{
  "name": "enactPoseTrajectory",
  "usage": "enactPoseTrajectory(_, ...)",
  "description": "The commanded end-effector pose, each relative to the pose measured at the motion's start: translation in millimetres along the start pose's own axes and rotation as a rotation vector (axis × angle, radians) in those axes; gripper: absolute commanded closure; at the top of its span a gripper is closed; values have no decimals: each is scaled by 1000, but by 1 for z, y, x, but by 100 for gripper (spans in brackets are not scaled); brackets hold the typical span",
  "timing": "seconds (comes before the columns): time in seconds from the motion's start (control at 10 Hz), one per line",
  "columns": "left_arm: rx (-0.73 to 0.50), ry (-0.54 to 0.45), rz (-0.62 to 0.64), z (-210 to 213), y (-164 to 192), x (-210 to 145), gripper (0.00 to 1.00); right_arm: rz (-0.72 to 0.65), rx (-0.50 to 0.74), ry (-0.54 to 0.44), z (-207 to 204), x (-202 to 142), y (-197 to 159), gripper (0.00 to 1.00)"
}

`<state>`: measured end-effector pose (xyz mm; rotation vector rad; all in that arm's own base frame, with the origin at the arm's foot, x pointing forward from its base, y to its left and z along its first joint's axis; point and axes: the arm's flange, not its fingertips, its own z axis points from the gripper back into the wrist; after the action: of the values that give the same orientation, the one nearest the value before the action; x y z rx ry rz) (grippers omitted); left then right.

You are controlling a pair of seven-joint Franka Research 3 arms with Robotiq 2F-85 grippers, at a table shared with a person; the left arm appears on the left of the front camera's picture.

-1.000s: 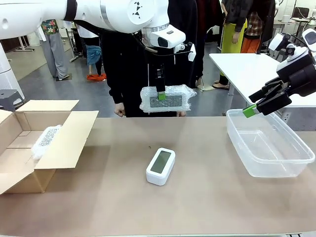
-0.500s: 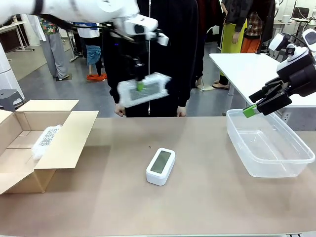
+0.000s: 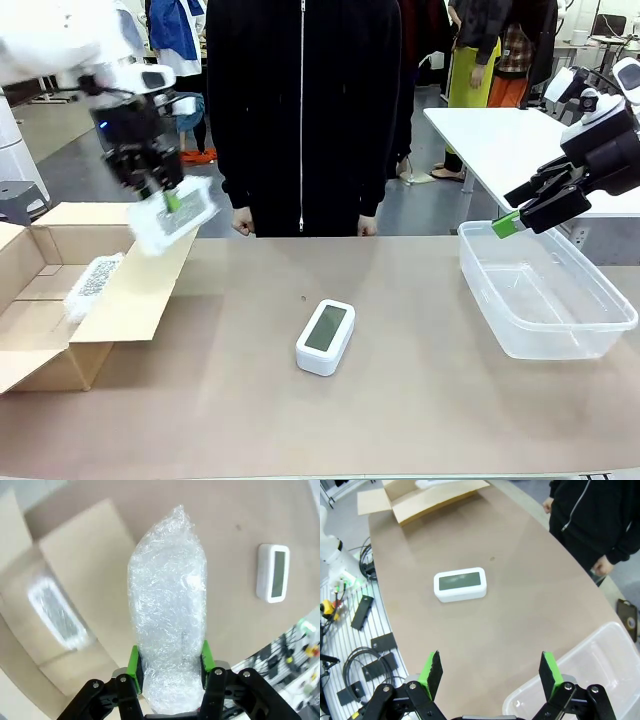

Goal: Separate and place wrapped and unwrapped clocks.
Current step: If the picked Digital clock is wrapped, place it in the Package Box ; if not, place it in the Organizing box.

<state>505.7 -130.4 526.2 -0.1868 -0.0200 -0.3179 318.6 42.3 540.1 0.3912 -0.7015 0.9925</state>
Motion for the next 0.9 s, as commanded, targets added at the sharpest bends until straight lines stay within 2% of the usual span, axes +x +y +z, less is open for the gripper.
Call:
enactPoseTrajectory(0.0, -44, -45, 165, -9, 7, -36, 47, 9, 26, -26, -4, 0, -3, 0)
enactPoseTrajectory(0.1, -52, -81, 202, -7, 12, -46, 47, 9, 26, -26, -4, 0, -3, 0)
enactPoseTrajectory(0.2, -84, -142, 73, -5, 5, -39, 47, 9, 26, -26, -4, 0, -3, 0)
enactPoseTrajectory(0.3, -37, -4, 157, -13, 25, -35, 47, 9, 26, -26, -4, 0, -3, 0)
enactPoseTrajectory(0.8, -49, -15, 158, -21, 24, -38, 47, 9, 26, -26, -4, 0, -3, 0)
